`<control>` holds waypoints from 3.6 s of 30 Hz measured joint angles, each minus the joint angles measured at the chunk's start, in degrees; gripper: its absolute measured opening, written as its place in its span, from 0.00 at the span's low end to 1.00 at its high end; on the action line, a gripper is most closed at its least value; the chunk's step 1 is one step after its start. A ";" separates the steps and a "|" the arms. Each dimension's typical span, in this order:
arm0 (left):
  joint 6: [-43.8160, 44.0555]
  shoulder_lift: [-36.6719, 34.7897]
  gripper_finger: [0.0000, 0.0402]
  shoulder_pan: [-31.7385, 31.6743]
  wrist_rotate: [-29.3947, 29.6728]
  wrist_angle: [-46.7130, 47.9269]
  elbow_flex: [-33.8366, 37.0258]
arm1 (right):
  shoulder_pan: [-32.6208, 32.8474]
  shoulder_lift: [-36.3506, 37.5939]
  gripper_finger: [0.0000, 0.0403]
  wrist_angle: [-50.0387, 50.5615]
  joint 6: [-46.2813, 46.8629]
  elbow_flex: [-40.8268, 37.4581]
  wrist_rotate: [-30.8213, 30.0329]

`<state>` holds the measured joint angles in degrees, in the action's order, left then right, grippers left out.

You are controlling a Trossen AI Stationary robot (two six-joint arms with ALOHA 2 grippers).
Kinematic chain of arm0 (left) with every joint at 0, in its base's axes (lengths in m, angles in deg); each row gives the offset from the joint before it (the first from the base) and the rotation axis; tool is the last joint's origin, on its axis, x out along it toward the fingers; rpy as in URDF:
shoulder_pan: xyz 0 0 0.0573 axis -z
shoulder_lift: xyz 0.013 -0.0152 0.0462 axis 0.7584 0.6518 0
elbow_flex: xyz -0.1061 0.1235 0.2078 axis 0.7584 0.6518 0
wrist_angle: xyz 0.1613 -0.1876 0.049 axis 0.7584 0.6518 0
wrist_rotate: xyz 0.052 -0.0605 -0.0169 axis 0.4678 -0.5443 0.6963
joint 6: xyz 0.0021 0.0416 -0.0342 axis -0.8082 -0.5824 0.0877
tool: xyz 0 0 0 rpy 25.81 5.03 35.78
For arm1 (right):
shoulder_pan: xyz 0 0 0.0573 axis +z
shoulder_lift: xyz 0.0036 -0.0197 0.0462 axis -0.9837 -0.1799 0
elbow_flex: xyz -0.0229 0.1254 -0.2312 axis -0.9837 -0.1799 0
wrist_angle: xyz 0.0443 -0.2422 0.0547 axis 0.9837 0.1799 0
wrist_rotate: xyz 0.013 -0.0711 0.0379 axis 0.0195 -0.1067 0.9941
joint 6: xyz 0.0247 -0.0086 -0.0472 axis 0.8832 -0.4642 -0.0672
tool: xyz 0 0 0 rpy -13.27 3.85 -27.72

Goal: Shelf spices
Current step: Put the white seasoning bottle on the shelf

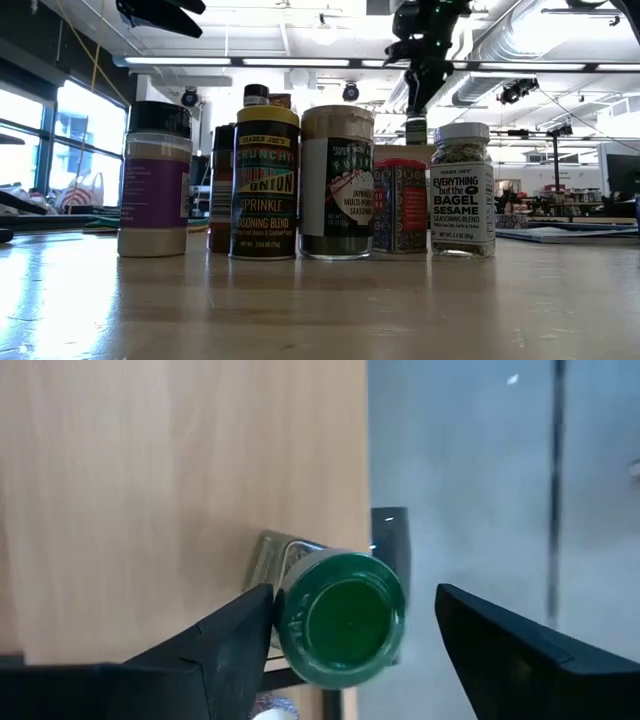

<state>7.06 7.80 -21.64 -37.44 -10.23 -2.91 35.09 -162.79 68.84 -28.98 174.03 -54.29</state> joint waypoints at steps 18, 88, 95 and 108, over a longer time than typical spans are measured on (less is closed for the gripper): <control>0.50 -0.02 0.66 0.22 0.49 -0.37 0.00 | 9.41 11.46 0.68 3.55 18.40 0.02 8.40; 7.10 5.86 0.66 11.31 13.46 0.02 0.04 | 82.34 2.75 0.63 -82.07 90.74 -69.44 -57.07; 7.11 5.86 0.66 11.31 13.42 0.00 0.04 | 82.07 2.75 0.48 -83.10 90.60 -69.44 -56.95; 7.02 5.86 0.66 11.31 13.35 0.00 0.02 | 76.96 22.44 0.48 -83.21 70.94 -69.44 -50.10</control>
<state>14.07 13.66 -10.34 -24.08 -10.23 -2.88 112.05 -140.36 -14.37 41.96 104.59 -104.38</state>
